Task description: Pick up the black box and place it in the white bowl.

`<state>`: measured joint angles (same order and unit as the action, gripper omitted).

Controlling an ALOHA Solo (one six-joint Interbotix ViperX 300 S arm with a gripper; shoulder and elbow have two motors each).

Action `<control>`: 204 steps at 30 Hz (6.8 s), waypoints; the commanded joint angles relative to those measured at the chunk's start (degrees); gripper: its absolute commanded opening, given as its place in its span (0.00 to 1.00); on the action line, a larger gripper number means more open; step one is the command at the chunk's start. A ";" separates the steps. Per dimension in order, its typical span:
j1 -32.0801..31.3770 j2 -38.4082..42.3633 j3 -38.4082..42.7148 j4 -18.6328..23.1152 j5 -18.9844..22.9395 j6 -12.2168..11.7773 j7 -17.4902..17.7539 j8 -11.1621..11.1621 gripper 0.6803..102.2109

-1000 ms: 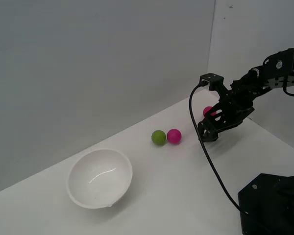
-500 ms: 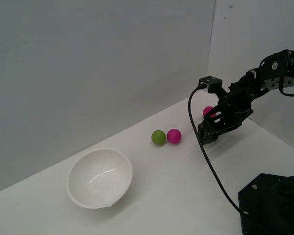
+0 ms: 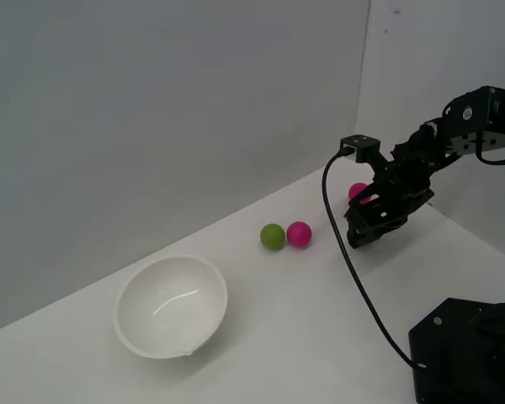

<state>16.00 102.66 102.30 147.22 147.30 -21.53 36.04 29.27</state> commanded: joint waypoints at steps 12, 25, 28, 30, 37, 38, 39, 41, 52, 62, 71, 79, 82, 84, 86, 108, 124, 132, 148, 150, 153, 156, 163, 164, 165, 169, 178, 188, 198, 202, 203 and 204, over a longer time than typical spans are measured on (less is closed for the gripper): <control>0.62 5.45 5.80 -2.46 -2.55 -1.05 3.52 0.44 0.32; 0.62 13.36 13.71 -8.00 -8.35 -1.23 11.07 0.44 0.32; 0.62 14.94 15.21 -8.79 -9.05 -1.32 12.30 0.18 0.32; 0.62 15.64 16.00 -9.14 -9.40 -1.32 13.01 0.00 0.32; 0.18 17.05 17.40 -9.93 -10.20 -2.90 14.85 0.00 0.32; -0.18 17.23 17.58 -10.11 -10.37 -3.16 14.85 0.00 0.32; -0.62 17.49 17.75 -10.20 -10.55 -3.43 14.85 0.00 0.32; -1.58 17.84 18.19 -10.72 -10.99 -4.31 14.85 0.00 0.32; -9.14 18.72 18.90 -12.57 -13.01 -9.93 14.94 -0.09 0.32; -15.47 18.63 18.90 -14.06 -14.41 -15.12 14.94 -0.18 0.32; -21.53 16.08 16.26 -16.08 -16.52 -18.90 14.06 -0.18 0.32; -28.30 12.39 12.66 -16.88 -17.31 -20.92 9.67 -0.18 0.32; -29.97 11.07 11.25 -16.96 -17.40 -21.27 8.26 -0.18 0.32; -31.38 10.20 10.37 -16.96 -17.40 -21.36 6.94 -0.18 0.32; -32.96 9.23 9.40 -17.14 -17.58 -21.45 5.63 -0.18 0.32; -45.88 -1.41 -1.14 -21.27 -21.62 -23.64 -2.02 -0.18 0.32; -45.97 -4.22 -4.04 -21.36 -21.71 -23.03 -2.90 2.99 0.33; -45.97 -4.04 -3.60 -21.36 -21.62 -22.94 -2.90 3.08 0.62; -45.97 -3.08 -2.64 -21.27 -21.62 -23.03 -2.90 2.90 0.98; -45.97 -3.08 -2.64 -21.27 -21.62 -23.03 -2.90 2.90 0.98; -45.79 -2.90 -2.46 -21.18 -21.53 -23.03 -2.81 2.90 0.97; -45.62 -2.37 -1.93 -21.09 -21.53 -22.76 -2.90 2.99 0.90; -43.95 0.09 0.44 -20.13 -20.48 -21.97 -2.90 2.99 0.56; -43.33 0.62 1.14 -19.69 -20.04 -21.97 -2.90 3.08 0.56; -42.54 1.32 1.76 -19.16 -19.51 -21.97 -2.90 3.08 0.56; -39.81 4.75 5.10 -17.14 -17.49 -21.71 -2.90 3.25 0.56; -32.70 13.71 14.06 -12.39 -12.66 -20.13 -2.90 4.31 0.48; -23.55 22.24 22.59 -7.38 -7.47 -20.13 -3.52 10.11 0.48; -16.00 27.60 28.04 -3.96 -3.96 -20.13 -3.52 10.02 0.48; -12.22 31.38 31.64 -2.64 -2.81 -20.13 -3.43 10.02 0.48; -11.34 32.43 32.70 -2.20 -2.37 -20.13 -3.43 10.02 0.48; -10.55 33.49 33.75 -1.85 -1.93 -20.13 -3.43 10.02 0.48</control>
<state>3.43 134.38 134.03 145.20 145.28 -40.78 32.26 38.85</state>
